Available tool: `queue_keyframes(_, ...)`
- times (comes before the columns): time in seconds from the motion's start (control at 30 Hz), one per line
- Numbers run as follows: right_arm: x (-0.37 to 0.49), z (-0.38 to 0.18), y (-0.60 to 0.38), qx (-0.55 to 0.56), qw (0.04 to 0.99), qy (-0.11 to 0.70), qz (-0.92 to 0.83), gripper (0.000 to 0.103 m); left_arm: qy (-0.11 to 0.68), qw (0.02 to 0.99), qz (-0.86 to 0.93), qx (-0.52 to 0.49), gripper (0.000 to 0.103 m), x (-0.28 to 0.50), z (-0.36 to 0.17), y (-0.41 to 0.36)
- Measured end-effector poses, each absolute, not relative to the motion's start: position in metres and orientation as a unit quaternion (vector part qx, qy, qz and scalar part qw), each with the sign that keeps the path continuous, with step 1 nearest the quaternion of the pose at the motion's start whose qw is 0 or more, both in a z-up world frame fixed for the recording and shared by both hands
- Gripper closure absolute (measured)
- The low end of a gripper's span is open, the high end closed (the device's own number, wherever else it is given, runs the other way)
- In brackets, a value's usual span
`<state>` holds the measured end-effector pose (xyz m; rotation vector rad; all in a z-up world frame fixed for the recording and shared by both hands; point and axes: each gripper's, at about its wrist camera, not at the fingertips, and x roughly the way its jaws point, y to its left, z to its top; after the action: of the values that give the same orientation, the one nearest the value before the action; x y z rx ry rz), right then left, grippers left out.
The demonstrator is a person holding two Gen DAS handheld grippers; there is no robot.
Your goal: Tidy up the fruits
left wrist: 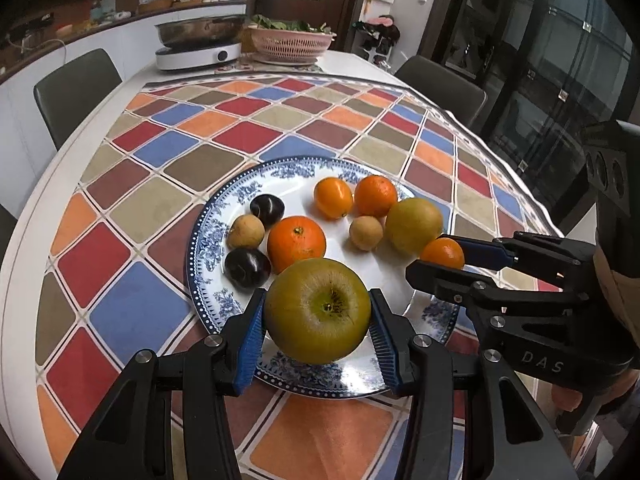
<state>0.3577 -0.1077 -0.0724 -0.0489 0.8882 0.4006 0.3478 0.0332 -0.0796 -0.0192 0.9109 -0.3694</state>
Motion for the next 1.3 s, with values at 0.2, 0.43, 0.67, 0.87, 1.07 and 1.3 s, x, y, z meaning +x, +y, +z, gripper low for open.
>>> queue_keyframes(0.2,0.362,-0.078,-0.107,-0.023,0.882,0.429,0.193,0.066,0.449,0.877,-0.171,-0.004,0.054,0.353,-0.086,0.031)
queue_keyframes(0.43,0.363,-0.077,-0.107,-0.015,0.880,0.432,0.197,0.065,0.429,0.888,-0.162,-0.004,0.042,0.346,-0.076,0.036)
queue_keyframes(0.67,0.353,-0.062,-0.112,-0.004,0.892,0.412,0.188,0.060,0.402,0.906,-0.134,0.004,0.042,0.330,-0.051,0.040)
queue_keyframes(0.87,0.329,-0.039,-0.117,-0.007,0.904,0.388,0.180,0.060,0.378,0.918,-0.118,0.010,0.041,0.306,-0.026,0.039)
queue_keyframes(1.07,0.301,-0.019,-0.128,0.006,0.914,0.369,0.171,0.056,0.356,0.930,-0.092,0.011,0.028,0.276,-0.004,0.036)
queue_keyframes(1.3,0.262,-0.001,-0.143,0.013,0.925,0.350,0.147,0.040,0.335,0.941,-0.044,0.021,0.006,0.233,0.013,0.032)
